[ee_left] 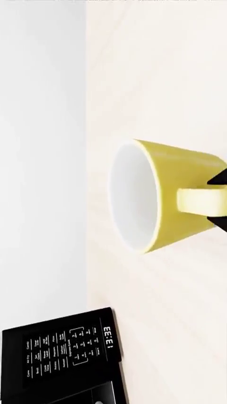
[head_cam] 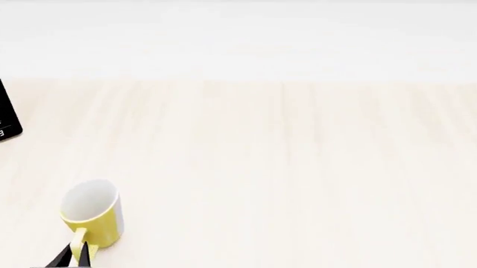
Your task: Put the yellow and white mug to the front of the white mug.
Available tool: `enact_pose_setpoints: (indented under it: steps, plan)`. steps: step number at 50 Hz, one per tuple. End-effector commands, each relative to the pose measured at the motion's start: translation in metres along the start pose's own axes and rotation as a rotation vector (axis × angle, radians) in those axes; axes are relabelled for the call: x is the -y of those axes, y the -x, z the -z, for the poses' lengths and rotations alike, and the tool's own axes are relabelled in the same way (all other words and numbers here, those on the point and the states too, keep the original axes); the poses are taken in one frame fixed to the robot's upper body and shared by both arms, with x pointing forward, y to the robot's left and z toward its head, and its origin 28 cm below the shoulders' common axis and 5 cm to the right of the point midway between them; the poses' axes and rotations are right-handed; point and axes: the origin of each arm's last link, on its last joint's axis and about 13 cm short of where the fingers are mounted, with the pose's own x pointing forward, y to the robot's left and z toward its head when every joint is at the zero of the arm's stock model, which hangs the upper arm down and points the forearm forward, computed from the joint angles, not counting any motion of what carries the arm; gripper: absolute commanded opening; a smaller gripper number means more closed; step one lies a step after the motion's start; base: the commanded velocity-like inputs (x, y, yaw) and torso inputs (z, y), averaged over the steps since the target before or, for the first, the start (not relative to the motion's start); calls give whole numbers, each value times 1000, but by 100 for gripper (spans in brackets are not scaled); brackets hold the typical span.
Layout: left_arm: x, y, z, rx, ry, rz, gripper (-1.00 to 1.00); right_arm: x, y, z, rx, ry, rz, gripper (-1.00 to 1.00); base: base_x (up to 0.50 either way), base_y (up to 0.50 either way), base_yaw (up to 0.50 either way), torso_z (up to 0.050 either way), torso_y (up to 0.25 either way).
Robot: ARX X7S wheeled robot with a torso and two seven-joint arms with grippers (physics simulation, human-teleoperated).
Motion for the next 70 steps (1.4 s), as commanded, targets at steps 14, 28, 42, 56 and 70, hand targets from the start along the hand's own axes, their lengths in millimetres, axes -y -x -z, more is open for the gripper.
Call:
enact_pose_setpoints:
  steps: [14,28,42,56,70]
  plan:
    - [-1,3,-1,37,20,43,-100,1,0,0,-3,0,6,100,0,0,0,0,0]
    - [-5,4,-12,82,20,43,-100,1,1,0,-1,-2,9,100,0,0,0,0,0]
    - [-12,-8,-37,176,-88,104,-100,1,1,0,1,-1,6,100,0,0,0,0,1]
    - [-15,-43,-41,157,-72,311,-100,1,1,0,1,1,-1,100,0,0,0,0,0]
    - [-16,-79,-55,132,-77,528,-100,0,0,1,-4,4,-2,100,0,0,0,0,0]
